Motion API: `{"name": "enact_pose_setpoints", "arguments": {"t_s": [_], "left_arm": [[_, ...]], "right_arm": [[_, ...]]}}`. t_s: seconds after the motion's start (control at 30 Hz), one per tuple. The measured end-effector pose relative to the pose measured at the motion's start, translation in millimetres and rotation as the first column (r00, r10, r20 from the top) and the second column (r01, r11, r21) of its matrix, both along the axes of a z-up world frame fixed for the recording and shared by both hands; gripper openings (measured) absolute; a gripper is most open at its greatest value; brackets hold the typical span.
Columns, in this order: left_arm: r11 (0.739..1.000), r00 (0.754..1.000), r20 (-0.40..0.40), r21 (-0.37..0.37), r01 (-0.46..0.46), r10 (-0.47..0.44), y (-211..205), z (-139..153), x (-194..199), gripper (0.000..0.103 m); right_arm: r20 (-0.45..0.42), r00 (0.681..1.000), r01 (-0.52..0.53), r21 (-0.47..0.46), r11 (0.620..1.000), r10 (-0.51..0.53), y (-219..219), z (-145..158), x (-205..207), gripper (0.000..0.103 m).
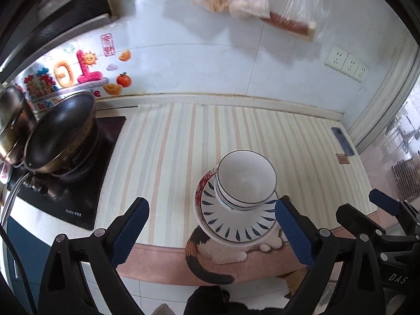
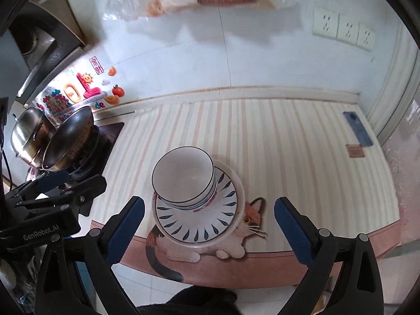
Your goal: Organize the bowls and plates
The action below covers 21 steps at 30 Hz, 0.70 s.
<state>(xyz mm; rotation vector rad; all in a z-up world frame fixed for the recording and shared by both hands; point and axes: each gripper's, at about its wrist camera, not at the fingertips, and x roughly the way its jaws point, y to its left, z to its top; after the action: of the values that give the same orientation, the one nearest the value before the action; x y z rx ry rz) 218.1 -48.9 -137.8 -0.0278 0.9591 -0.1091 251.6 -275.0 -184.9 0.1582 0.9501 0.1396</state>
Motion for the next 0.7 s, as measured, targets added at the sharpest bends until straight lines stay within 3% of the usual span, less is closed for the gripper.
{"name": "enact_pose_setpoints", "arguments": {"t_s": [0.7], "left_arm": [[0.998, 0.982, 0.178, -0.002, -0.061, 0.061, 29, 80, -147, 0.098]], "right_arm": [[0.190, 0.982, -0.006, -0.028, 1.000, 0.011, 13, 99, -173, 0.101]]}}
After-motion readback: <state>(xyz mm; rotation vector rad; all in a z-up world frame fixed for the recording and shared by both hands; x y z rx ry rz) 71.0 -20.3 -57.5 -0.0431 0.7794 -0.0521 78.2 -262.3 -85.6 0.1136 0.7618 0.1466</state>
